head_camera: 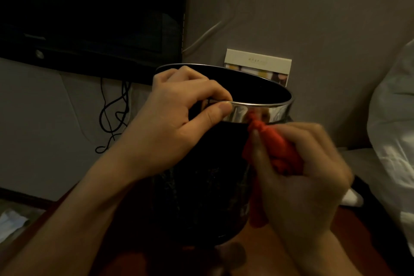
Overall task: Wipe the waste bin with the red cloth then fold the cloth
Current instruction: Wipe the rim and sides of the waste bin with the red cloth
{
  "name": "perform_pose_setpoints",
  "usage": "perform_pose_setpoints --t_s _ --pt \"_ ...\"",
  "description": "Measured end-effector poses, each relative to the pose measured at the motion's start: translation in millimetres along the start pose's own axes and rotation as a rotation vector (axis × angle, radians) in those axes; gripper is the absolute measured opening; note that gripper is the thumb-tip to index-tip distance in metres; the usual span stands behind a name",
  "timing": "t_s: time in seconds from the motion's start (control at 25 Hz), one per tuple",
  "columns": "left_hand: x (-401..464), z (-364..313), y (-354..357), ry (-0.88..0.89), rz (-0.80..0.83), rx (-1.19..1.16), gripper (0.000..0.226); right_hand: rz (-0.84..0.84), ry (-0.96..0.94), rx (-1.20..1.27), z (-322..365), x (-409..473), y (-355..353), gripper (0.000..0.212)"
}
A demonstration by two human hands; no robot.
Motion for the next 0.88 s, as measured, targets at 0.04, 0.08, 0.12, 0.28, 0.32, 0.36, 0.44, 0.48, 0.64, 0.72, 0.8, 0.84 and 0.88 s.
perform_pose_setpoints --t_s 0.04,0.08,0.12,0.28,0.32,0.36,0.44,0.48,0.64,0.72,0.8,0.84,0.88 --pt "-0.2 0.1 -0.4 0.000 -0.004 0.002 0.013 0.039 -0.015 0.012 4.1 -10.0 5.2 0.015" --pt "-0.5 -0.3 -0.5 0.000 -0.003 0.005 0.012 0.079 -0.043 0.020 8.8 -21.2 10.3 0.014" --pt "-0.6 -0.6 -0.3 0.000 0.001 0.006 0.011 0.108 -0.071 0.033 12.0 -28.0 13.1 0.013" --pt "0.3 1.0 -2.4 0.008 0.013 -0.015 0.015 0.013 -0.029 0.034 1.8 -7.2 5.3 0.016" --pt "0.6 1.3 -1.8 0.018 0.015 -0.014 0.016 -0.019 -0.008 0.030 -0.3 -2.2 2.4 0.017" --pt "0.7 1.5 -1.2 0.027 0.016 -0.012 0.016 -0.030 0.009 0.033 -0.8 -1.1 1.9 0.017" --pt "0.7 2.3 -1.8 0.019 0.009 -0.008 0.017 0.007 0.018 0.036 2.6 -9.7 7.1 0.016" --pt "0.4 2.3 -2.7 0.011 0.003 -0.003 0.017 0.046 0.009 0.040 5.4 -15.8 10.0 0.015" --pt "-1.8 -7.4 0.4 0.045 0.006 0.044 0.019 0.044 0.008 0.072 8.6 -3.2 1.1 0.012" --pt "-4.4 -14.2 7.5 0.102 0.000 0.104 0.021 -0.026 0.064 0.060 4.6 12.5 -6.2 0.011" --pt "-5.3 -14.9 10.8 0.091 -0.021 0.100 0.019 -0.058 0.126 0.043 -0.1 19.6 -8.5 0.010" --pt "-4.6 -12.8 9.8 0.068 -0.030 0.077 0.018 -0.068 0.143 0.036 -1.6 20.3 -8.1 0.010" --pt "-3.8 -9.7 7.5 0.041 -0.033 0.054 0.016 -0.074 0.151 0.041 -2.5 20.3 -7.3 0.010"
Point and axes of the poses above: each hand's wrist, its own x-axis towards the middle knuckle, its own y-axis out of the palm, z = x × y, the point moved 1 cm from there along x, towards the middle knuckle, and after that the axes turned 15 degrees about -z, right-handed, at the moved point
